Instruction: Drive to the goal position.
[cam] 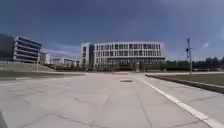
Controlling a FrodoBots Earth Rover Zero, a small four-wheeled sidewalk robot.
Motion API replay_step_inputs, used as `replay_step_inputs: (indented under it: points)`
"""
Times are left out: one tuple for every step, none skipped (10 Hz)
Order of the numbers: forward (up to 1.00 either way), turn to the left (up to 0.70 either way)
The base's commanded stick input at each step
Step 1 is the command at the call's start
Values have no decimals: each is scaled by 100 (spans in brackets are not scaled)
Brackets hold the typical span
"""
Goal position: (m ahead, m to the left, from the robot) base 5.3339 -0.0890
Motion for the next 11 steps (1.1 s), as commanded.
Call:
replay_step_inputs:
  points:
    - [70, -1]
    - [70, -1]
    - [70, -1]
    - [70, -1]
    - [70, -1]
    - [70, -1]
    - [70, -1]
    - [70, -1]
    - [70, -1]
    - [70, -1]
    - [70, -1]
